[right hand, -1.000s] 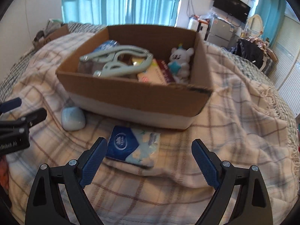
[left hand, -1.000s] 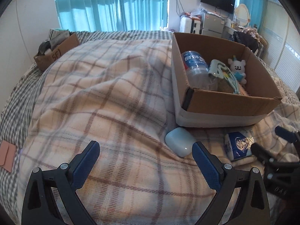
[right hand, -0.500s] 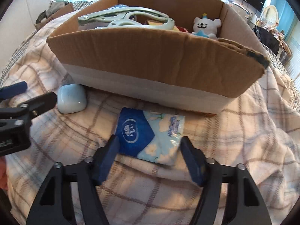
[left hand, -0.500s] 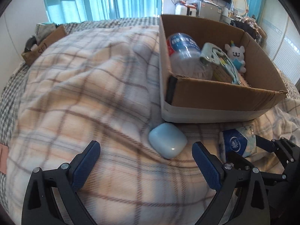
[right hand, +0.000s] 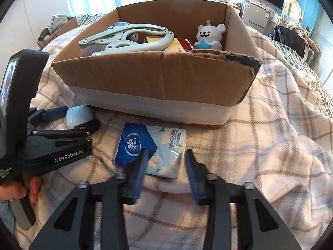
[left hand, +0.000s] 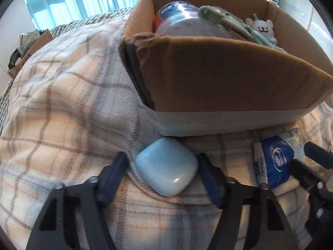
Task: Organize objects
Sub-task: 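Grasp the blue tissue pack with the right tool while the left tool grasps the earbud case, then carry the earbud case with the left tool while the right tool carries the tissues into the box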
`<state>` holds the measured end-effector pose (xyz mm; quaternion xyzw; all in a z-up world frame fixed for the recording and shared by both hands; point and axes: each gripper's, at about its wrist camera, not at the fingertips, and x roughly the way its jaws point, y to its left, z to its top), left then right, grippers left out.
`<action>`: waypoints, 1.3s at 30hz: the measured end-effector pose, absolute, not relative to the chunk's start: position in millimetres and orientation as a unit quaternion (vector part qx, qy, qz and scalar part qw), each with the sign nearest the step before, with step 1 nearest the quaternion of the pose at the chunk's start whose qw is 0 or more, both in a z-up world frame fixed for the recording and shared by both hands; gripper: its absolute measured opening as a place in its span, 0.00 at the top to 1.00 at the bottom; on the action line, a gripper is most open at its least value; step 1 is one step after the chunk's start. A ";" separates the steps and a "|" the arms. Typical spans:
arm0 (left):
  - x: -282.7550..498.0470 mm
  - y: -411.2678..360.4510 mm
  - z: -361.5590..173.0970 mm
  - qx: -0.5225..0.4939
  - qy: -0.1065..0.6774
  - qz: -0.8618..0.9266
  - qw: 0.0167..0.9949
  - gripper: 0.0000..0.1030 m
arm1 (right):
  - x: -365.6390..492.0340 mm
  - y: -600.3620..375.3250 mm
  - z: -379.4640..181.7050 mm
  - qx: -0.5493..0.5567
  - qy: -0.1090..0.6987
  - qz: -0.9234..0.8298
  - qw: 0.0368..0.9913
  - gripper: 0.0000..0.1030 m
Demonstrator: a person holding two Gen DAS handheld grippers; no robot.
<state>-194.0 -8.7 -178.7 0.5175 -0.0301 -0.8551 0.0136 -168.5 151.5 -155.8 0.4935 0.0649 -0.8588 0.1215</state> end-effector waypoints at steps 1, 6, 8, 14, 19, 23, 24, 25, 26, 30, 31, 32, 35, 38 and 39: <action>-192.0 -8.7 -177.4 0.516 -0.030 -0.856 0.012 0.42 | -168.6 151.2 -155.2 0.494 0.063 -0.858 0.123 0.46; -173.9 -8.9 -169.1 0.510 -0.022 -0.860 -0.007 0.43 | -166.5 142.3 -154.4 0.493 0.064 -0.858 0.128 0.34; -165.6 -9.4 -164.2 0.508 -0.018 -0.861 -0.014 0.43 | -166.8 138.9 -156.1 0.497 0.067 -0.855 0.132 0.32; -142.6 -24.5 -146.6 0.492 0.011 -0.871 -0.010 0.43 | -174.9 124.0 -165.7 0.503 0.081 -0.848 0.146 0.23; -140.6 -27.7 -143.5 0.486 0.024 -0.874 -0.011 0.43 | -175.8 120.9 -179.8 0.514 0.094 -0.843 0.127 0.26; -135.2 -28.3 -142.4 0.486 0.028 -0.873 -0.018 0.43 | -165.4 123.6 -173.6 0.503 0.099 -0.849 0.125 0.29; -133.8 -29.9 -140.7 0.485 0.032 -0.874 -0.019 0.43 | -161.8 125.1 -170.4 0.499 0.099 -0.852 0.124 0.29; -130.8 -29.6 -139.1 0.482 0.034 -0.875 -0.021 0.43 | -156.5 127.7 -165.3 0.493 0.097 -0.856 0.123 0.29; -125.7 -28.7 -136.5 0.480 0.037 -0.876 -0.023 0.43 | -152.1 130.2 -160.4 0.489 0.093 -0.858 0.124 0.29; -113.7 -29.8 -128.6 0.471 0.047 -0.880 -0.031 0.43 | -131.6 141.5 -132.6 0.463 0.076 -0.874 0.125 0.29; -109.1 -29.1 -123.4 0.465 0.051 -0.883 -0.032 0.43 | -125.8 142.2 -124.6 0.457 0.074 -0.878 0.126 0.29; -105.3 -29.2 -117.0 0.457 0.055 -0.887 -0.032 0.43 | -119.1 143.5 -116.7 0.449 0.072 -0.882 0.126 0.29; -91.3 -28.5 -96.6 0.437 0.059 -0.897 -0.034 0.43 | -103.6 148.8 -90.9 0.427 0.066 -0.893 0.128 0.29; -80.5 -28.9 -70.2 0.413 0.062 -0.908 -0.033 0.43 | -95.7 146.0 -65.0 0.407 0.072 -0.902 0.125 0.29; -79.5 -28.9 -62.8 0.406 0.063 -0.911 -0.033 0.43 | -90.8 146.8 -56.2 0.398 0.073 -0.906 0.125 0.29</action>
